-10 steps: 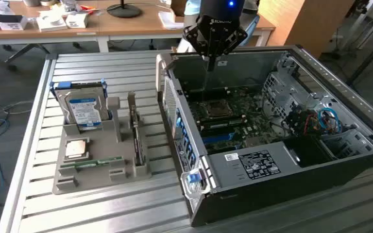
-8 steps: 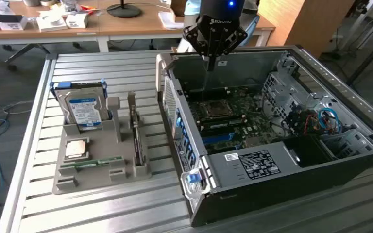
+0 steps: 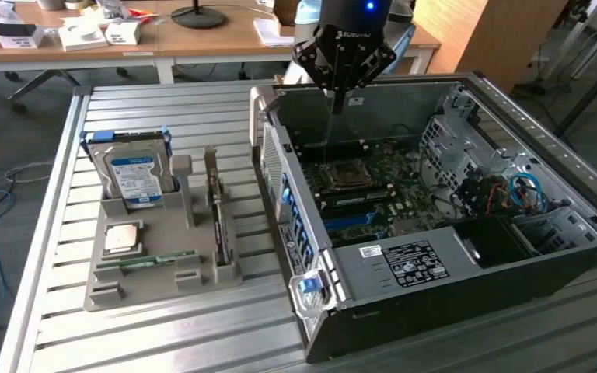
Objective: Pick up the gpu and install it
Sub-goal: 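Reach for the gpu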
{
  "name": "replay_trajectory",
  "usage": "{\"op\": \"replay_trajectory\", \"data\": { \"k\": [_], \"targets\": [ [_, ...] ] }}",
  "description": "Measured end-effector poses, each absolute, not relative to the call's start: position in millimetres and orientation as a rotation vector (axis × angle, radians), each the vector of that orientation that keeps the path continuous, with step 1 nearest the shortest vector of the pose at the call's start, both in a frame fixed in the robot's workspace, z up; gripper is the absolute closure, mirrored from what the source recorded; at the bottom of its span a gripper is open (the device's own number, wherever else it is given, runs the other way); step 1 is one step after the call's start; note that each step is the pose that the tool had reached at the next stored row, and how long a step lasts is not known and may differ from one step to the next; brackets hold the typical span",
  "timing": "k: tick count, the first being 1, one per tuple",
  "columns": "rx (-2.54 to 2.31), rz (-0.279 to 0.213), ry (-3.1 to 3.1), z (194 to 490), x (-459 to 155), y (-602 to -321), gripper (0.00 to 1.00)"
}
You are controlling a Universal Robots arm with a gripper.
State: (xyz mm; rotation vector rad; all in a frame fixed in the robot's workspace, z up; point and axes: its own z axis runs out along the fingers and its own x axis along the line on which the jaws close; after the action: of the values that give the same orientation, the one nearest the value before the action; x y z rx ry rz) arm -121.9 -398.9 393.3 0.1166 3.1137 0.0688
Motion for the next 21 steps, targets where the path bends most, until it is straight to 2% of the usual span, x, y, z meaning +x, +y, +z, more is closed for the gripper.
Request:
{"op": "replay_trajectory", "data": {
  "k": [21],
  "targets": [
    [0.117, 0.069, 3.114, 393, -159, -399, 0.89]
  ]
}}
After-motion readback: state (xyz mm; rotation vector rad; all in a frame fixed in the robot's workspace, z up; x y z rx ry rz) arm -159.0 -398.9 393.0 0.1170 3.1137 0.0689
